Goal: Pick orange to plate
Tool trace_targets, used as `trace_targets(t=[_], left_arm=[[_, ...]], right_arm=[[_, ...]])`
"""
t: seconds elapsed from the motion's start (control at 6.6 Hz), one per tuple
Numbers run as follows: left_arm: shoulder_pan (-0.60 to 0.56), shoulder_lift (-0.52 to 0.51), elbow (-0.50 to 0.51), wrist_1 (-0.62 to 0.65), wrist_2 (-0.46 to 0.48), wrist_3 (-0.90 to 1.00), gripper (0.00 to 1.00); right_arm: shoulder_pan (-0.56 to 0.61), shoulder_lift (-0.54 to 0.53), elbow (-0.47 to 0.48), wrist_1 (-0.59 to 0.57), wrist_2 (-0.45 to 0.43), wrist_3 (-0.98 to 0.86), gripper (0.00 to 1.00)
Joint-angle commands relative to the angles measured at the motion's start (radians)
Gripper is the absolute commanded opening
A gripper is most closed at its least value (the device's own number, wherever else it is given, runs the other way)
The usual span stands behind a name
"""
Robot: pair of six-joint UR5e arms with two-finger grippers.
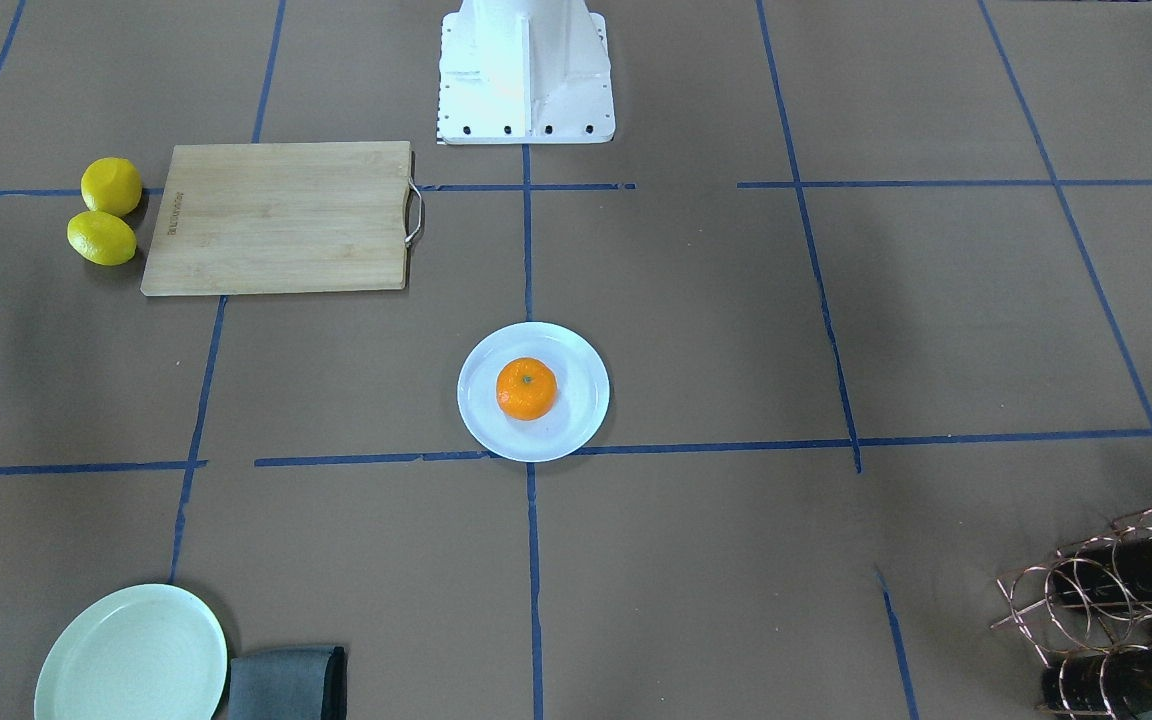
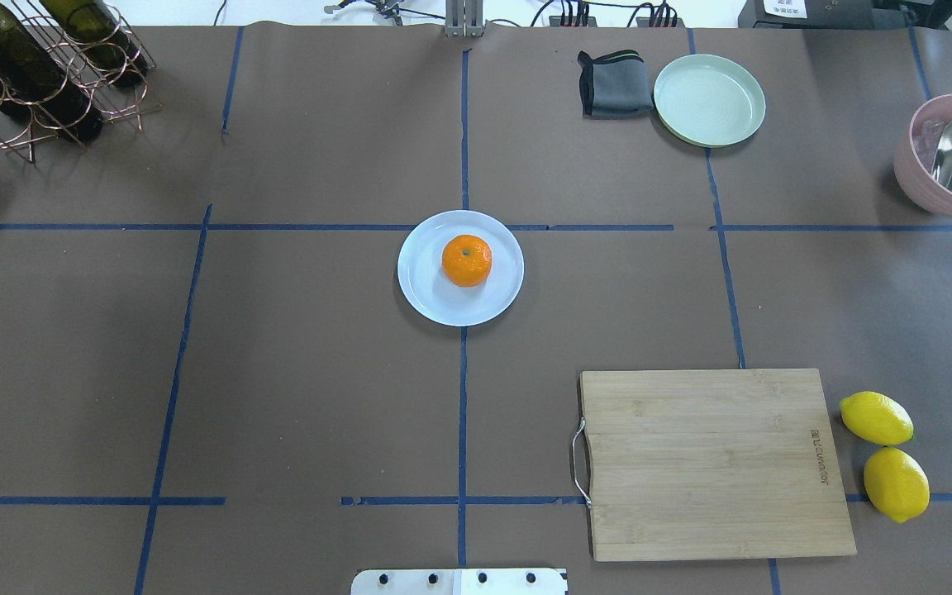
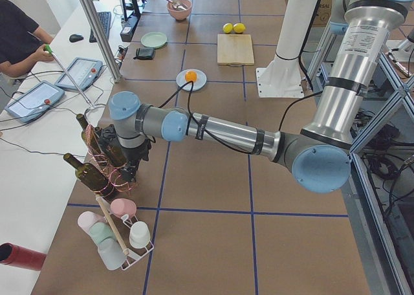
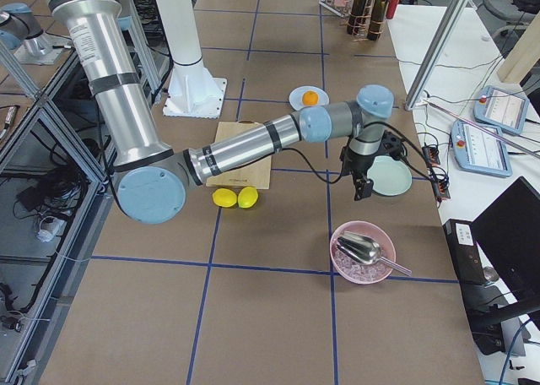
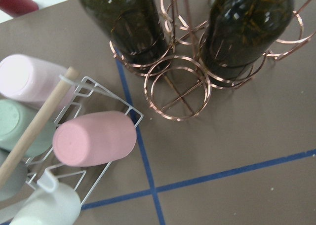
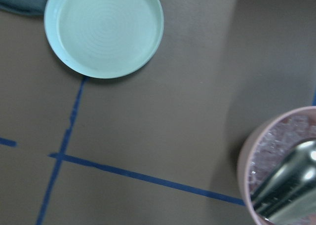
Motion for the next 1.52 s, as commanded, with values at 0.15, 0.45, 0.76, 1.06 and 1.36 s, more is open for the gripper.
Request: trace_targets(t=[0.15, 0.45, 0.76, 1.06, 1.36], left_arm=[[-0.041, 0.162, -0.004, -0.003, -0.101, 0.077, 1.00], [-0.067, 0.225, -0.053, 0.006, -0.101, 0.075, 1.00], [-0.069, 0.233, -0.053, 0.003, -0.101, 0.075, 1.00], [-0.069, 0.234, -0.053, 0.001, -0.101, 0.075, 1.00], [-0.069, 0.235, -0.053, -0.002, -0.101, 0.075, 1.00]], right_arm=[[0.115, -0.128, -0.038, 0.032, 0.085, -0.103, 1.00], [0.133, -0.117, -0.042, 0.033, 0.082, 0.011, 1.00], [0.166, -0.146, -0.035, 0.023, 0.128, 0.017, 1.00], [0.166, -0.180, -0.036, 0.032, 0.119, 0.046, 1.00], [0.166, -0.227, -0.030, 0.082, 0.114, 0.046, 1.00]])
